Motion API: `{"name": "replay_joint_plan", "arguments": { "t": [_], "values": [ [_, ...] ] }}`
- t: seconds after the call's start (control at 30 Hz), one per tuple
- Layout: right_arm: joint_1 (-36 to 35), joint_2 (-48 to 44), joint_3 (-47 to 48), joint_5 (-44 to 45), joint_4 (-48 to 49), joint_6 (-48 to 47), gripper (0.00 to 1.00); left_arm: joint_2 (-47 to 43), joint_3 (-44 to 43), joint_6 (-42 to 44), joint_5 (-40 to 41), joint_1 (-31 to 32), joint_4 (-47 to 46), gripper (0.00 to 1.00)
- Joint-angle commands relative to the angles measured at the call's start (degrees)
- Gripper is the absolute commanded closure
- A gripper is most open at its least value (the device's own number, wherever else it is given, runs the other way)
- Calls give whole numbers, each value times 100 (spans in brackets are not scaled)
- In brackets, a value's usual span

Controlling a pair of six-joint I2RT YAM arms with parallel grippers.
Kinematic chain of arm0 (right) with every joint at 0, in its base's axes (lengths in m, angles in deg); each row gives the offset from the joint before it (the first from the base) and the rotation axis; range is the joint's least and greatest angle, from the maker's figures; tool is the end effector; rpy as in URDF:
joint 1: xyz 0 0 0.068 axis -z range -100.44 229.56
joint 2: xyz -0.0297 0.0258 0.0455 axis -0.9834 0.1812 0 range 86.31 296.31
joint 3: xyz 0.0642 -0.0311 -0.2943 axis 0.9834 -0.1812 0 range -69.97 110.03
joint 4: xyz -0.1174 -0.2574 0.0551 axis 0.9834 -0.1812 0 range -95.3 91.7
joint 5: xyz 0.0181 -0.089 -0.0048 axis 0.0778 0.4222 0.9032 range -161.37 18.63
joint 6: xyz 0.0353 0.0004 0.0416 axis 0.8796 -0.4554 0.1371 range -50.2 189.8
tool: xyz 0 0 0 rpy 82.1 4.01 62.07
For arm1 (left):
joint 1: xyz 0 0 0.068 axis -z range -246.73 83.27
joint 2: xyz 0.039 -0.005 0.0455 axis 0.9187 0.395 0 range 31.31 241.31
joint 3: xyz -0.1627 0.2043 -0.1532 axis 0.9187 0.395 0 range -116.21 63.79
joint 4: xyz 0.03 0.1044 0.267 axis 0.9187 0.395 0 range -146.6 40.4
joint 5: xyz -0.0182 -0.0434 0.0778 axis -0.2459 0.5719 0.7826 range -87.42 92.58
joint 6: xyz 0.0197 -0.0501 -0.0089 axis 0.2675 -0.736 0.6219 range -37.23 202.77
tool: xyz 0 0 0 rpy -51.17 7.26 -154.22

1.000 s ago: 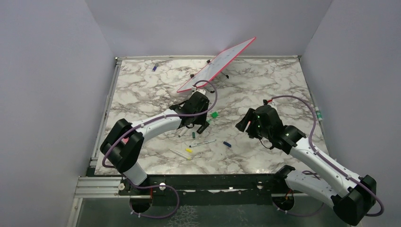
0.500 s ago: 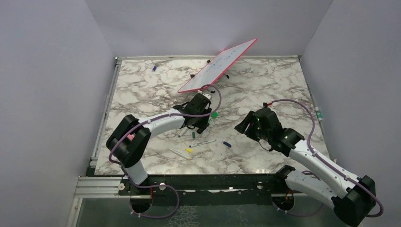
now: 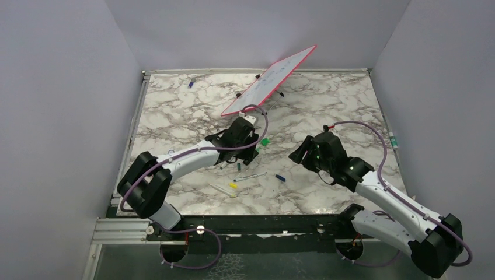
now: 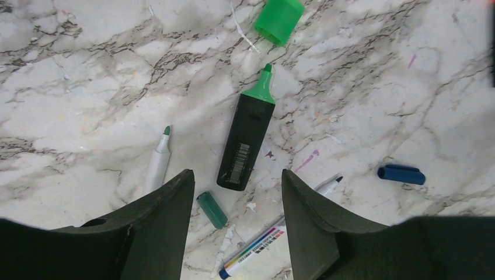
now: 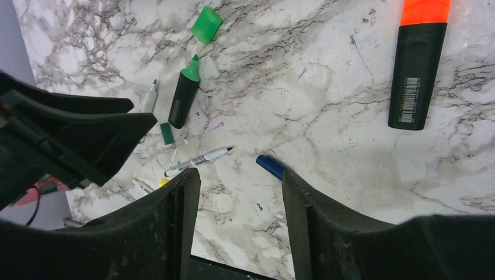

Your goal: Insert the pens into the pen caps

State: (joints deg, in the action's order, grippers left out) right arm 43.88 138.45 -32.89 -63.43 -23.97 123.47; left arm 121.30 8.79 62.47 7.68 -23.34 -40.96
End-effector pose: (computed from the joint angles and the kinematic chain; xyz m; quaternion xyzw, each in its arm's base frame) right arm 0.1671 0.1138 0.2612 0.1703 0.8911 0.2476 0.3400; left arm 0.2555 -0.2371 0.2154 0.1737 0.9246 -0.1420 0.3080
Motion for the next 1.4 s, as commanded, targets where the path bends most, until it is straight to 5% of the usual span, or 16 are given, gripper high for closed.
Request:
{"name": "replay_joint_plan", "arguments": {
  "t": [0.0, 0.23, 0.9, 1.37],
  "values": [
    [-27, 42, 169, -143, 111, -204, 42, -643, 291, -220, 83, 29, -538, 42],
    [-27, -24, 70, -85, 106, -252, 42, -452, 551, 152, -339, 126, -514, 43],
    [-27, -124, 56, -46, -26, -259, 42, 879, -98, 613, 529, 445, -370, 37],
    [-28, -291, 33, 74, -249, -127, 43, 1045, 1, 496, 440, 691, -210, 89]
  ]
}}
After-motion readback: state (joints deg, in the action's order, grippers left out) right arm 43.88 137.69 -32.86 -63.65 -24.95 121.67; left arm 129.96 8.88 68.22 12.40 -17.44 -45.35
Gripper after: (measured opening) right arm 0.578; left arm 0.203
